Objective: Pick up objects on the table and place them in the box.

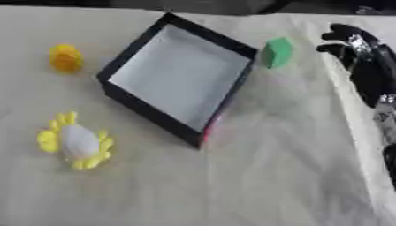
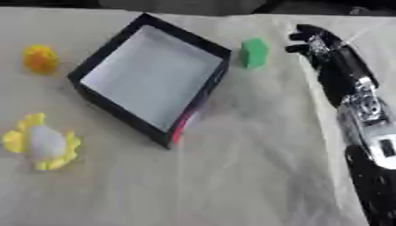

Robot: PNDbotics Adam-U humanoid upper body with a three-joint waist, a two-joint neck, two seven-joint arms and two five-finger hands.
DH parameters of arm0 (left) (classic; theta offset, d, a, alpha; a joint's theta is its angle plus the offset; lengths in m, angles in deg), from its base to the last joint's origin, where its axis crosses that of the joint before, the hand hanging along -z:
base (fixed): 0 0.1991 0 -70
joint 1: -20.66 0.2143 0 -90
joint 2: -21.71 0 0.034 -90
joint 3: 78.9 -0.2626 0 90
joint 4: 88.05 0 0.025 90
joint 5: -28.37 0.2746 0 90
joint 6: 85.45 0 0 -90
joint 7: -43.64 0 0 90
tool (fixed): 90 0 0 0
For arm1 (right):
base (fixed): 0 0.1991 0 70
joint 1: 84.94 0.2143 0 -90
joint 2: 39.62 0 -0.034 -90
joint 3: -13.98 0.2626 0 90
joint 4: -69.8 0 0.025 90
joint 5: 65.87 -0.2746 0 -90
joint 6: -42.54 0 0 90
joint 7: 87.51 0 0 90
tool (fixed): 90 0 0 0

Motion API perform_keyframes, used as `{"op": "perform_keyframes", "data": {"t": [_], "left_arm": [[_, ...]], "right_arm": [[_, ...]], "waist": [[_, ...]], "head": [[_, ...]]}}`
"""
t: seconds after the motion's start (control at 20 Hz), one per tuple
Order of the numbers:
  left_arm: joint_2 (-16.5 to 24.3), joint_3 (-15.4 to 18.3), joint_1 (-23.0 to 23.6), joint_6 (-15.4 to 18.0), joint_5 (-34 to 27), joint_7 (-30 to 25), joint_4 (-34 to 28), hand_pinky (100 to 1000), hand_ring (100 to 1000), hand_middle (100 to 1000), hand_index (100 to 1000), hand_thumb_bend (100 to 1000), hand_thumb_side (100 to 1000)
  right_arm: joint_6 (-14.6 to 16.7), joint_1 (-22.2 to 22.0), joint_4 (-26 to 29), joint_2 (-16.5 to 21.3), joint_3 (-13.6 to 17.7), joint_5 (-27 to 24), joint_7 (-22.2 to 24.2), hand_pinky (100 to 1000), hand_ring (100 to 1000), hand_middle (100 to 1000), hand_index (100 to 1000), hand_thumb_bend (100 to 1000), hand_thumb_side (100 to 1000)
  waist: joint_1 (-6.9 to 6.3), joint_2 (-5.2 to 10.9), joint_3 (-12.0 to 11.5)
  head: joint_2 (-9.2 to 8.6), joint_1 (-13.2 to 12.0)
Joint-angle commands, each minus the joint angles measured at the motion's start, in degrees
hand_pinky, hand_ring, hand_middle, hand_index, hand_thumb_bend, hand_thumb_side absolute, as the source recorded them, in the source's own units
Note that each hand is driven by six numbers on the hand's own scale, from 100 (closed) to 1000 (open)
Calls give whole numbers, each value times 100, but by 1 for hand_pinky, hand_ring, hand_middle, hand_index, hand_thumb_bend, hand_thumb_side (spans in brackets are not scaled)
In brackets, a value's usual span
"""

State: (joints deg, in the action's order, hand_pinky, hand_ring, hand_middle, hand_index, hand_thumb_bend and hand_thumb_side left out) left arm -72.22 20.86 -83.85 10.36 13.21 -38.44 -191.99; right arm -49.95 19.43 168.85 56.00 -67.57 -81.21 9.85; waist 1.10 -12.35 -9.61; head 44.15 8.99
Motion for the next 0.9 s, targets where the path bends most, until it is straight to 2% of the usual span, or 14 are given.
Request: {"op": "perform_keyframes", "data": {"t": [0.05,0.5,0.75,0.9], "left_arm": [[154,-24,-83,11,-48,-14,-126,852,819,748,812,100,679],[356,-21,-109,84,-81,57,-127,852,823,752,815,100,669],[393,-27,-83,81,-78,52,-94,851,823,751,815,100,670],[399,-42,-75,72,-73,34,-77,850,823,751,814,100,671]], "right_arm": [[107,124,54,435,19,-78,9,1000,755,755,839,100,594],[341,424,-92,1254,-137,-183,154,1000,771,770,850,100,539],[625,746,-440,2021,-346,320,470,1000,796,798,871,100,426],[857,1125,-836,2528,-610,702,666,999,817,817,887,100,378]], "waist": [[-48,65,17],[-114,135,63],[-83,166,60],[-64,190,51]], "head": [[-4,43],[-3,-35],[-3,-40],[-3,-23]]}}
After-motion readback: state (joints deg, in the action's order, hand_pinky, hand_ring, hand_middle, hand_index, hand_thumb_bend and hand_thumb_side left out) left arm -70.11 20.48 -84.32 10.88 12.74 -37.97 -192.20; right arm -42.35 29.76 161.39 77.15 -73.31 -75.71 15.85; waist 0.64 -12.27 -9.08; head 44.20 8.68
